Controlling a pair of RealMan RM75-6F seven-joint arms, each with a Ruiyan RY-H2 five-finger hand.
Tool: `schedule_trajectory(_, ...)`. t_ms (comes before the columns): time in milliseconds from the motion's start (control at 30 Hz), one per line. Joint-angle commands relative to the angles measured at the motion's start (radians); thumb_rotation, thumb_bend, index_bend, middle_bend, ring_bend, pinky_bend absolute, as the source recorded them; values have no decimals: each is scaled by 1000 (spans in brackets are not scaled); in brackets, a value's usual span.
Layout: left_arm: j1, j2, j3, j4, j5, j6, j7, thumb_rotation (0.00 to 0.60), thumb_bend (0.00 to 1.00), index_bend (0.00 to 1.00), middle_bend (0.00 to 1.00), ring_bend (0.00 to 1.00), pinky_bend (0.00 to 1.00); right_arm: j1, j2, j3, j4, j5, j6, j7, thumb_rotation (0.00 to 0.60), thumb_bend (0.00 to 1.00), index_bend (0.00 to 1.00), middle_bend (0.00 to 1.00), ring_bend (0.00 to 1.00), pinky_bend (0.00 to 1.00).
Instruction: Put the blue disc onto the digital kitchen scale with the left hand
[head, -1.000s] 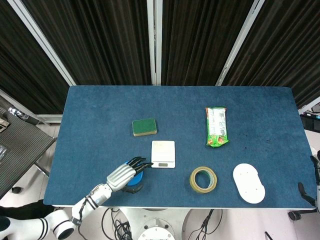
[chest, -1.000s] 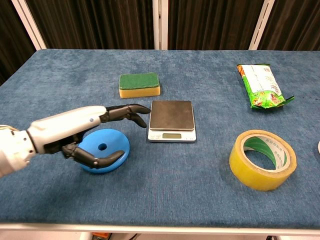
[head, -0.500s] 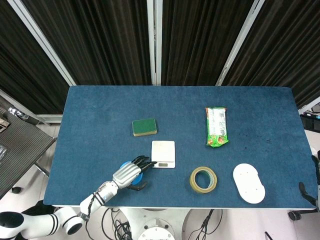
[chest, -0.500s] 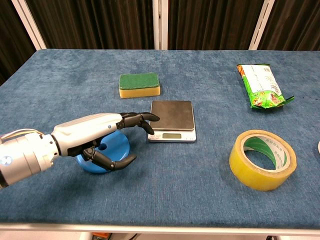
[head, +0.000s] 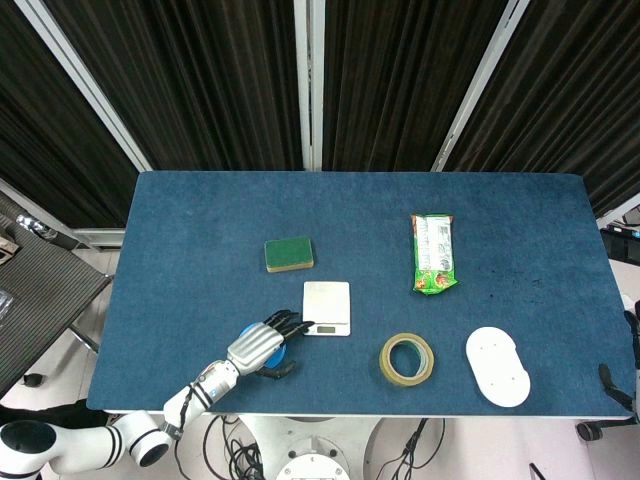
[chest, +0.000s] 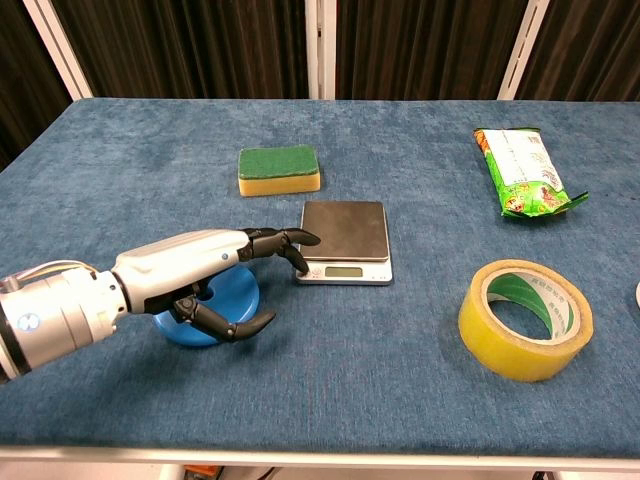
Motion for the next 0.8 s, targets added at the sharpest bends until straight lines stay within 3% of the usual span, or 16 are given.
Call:
schedule_trajectory(33, 0, -2, 3, 3, -2, 2, 0, 488, 452, 43, 172, 0, 0, 1, -1, -1, 1, 0, -3, -1, 600, 272, 0, 0, 0, 0)
schedule_trajectory(800, -14, -15, 28, 34, -36, -43, -27, 474, 453, 43, 173, 0, 0, 3, -5, -4, 4, -2, -10, -10, 600, 272, 0, 0, 0, 0)
